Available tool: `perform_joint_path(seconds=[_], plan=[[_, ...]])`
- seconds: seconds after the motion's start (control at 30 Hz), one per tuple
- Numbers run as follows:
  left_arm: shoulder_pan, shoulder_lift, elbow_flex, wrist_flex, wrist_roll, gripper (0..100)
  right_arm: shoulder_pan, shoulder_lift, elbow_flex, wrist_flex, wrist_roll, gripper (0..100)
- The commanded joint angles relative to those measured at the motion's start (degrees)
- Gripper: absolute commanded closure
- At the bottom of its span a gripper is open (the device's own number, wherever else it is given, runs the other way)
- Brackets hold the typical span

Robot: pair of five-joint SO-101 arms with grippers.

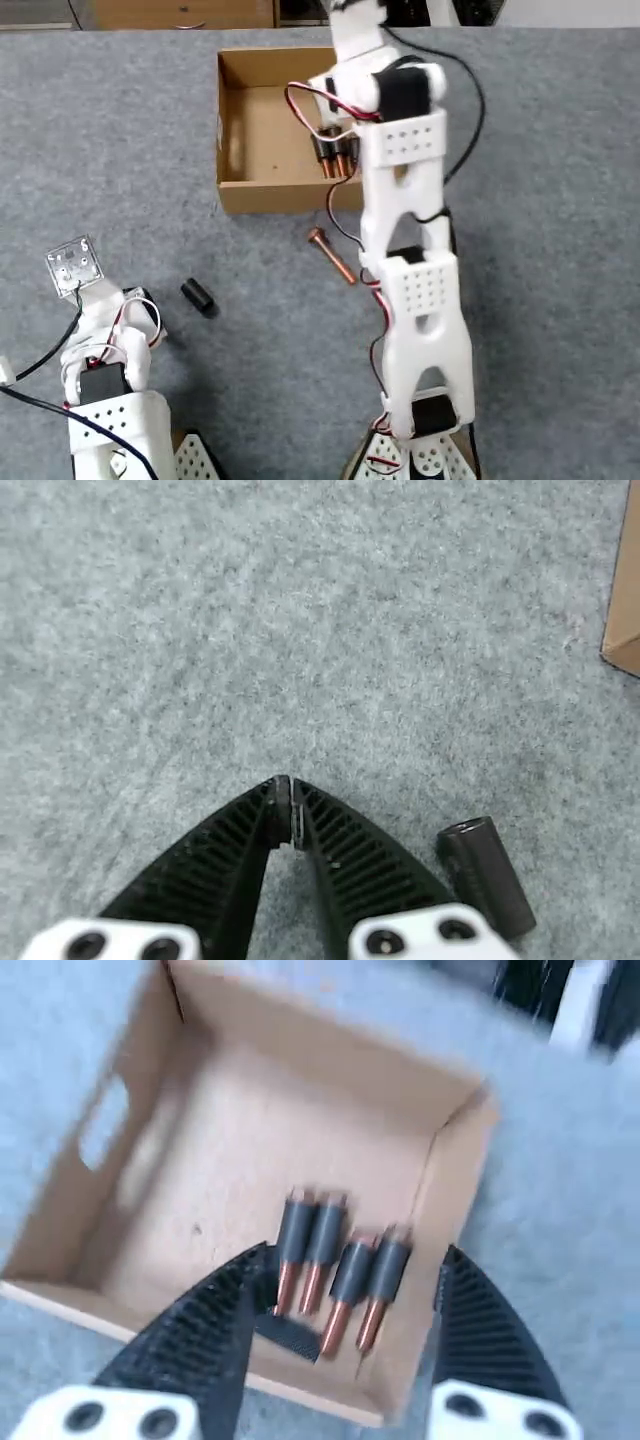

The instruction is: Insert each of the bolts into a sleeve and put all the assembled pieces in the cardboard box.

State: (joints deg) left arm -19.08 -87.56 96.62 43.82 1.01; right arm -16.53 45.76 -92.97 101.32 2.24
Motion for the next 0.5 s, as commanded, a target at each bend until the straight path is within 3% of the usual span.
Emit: perform_joint_path(seconds=[0.0, 0.17, 0.47], plan=[[-0.8, -0.5, -0.1, -1.0, -0.1, 98, 0.1, -9.2, -1.8, 1.1, 0.4, 75.6], [-0.8, -0.5, 0.1, -1.2, -0.1, 98, -1.0, -19.2, 7.0, 1.2, 0.4, 75.6], [-0.8, -0.5, 0.2, -1.2, -0.1, 98, -7.7, -52.8, 43.7, 1.1, 0.0, 75.6]])
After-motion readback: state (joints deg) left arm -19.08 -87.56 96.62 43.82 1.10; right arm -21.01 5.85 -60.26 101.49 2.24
